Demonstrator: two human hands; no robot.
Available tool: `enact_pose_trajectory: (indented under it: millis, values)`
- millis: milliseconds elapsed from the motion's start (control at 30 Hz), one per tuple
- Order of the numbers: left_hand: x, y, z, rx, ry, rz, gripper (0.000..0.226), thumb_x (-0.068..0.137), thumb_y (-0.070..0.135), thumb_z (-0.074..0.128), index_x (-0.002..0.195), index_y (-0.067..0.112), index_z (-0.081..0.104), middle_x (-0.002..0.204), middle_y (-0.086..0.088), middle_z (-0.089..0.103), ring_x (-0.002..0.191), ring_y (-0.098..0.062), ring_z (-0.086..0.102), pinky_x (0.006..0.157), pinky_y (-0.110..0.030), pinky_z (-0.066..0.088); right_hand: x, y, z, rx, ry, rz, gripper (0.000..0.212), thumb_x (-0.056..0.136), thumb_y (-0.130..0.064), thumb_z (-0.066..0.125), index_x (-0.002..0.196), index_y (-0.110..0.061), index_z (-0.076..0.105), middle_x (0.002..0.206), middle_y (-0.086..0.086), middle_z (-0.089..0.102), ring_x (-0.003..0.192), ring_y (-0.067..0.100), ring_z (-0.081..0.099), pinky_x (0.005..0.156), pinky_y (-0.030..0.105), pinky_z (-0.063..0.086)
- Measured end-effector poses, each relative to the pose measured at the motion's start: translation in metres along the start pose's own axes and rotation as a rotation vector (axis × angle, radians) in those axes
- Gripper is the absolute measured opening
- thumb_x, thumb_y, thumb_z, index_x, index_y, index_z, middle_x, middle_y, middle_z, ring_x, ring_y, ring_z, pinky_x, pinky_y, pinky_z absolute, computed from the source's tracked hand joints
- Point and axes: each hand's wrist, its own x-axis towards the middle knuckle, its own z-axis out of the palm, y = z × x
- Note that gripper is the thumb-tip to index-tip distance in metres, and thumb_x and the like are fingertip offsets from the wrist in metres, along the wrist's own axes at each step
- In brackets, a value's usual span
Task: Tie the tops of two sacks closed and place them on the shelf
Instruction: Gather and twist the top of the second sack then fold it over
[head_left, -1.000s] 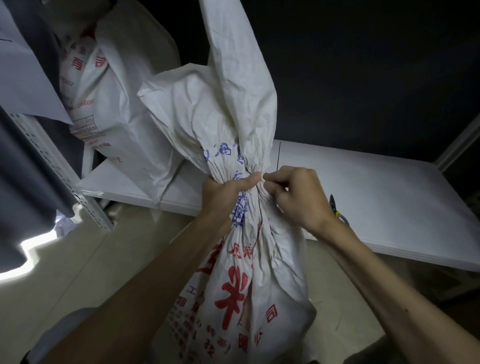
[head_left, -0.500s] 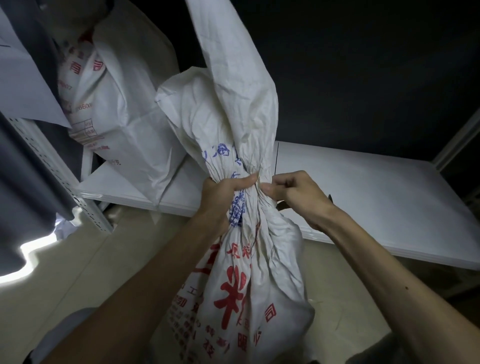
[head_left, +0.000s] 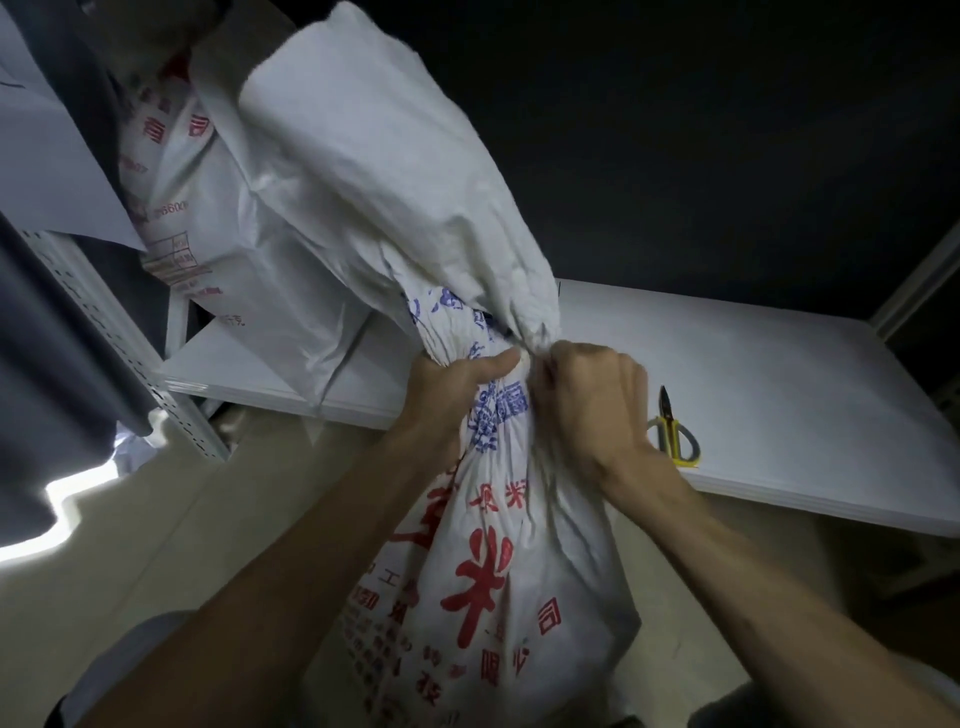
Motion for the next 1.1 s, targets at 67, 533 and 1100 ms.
enact_pose_trajectory:
  millis: [67,533,1100]
  values:
    - [-0.001,-0.002,0.002,-0.01,-0.01,0.001,0.041,0.073,-0.004,0.081,0.112,0.002,0.07,0.105,-0.012,0.076,0.096,-0.028,0.073,0.087,-0.044,0.059,-0.003,-0.011,0.005,-0.055,0.004,-0.096,0.029,0.061,-0.004,0.079,0.052,-0.009,0.052,0.048,0.013,0.057,0.036,0.033,0.051,0.047,0.024,0.019]
    - [0.003,0.0,0.0,-0.104,-0.027,-0.092,0.048,0.07,-0.004,0.08,0.116,-0.004,0.066,0.11,-0.017,0.073,0.097,-0.034,0.072,0.084,-0.049,0.059,0.019,0.021,-0.014,1.149,-0.443,0.511,0.02,0.081,-0.014,0.077,0.097,-0.008,0.067,0.079,0.005,0.068,0.074,0.01,0.067,0.071,0.029,0.056]
    - [0.0,0.003,-0.003,0.041,-0.022,-0.052,0.044,0.071,0.0,0.084,0.112,0.002,0.069,0.103,-0.011,0.076,0.093,-0.029,0.074,0.089,-0.049,0.057,0.016,0.025,-0.01,0.425,-0.266,0.066,0.043,0.09,-0.032,0.062,0.055,-0.015,0.043,0.05,0.005,0.047,0.05,0.023,0.043,0.051,0.031,0.033]
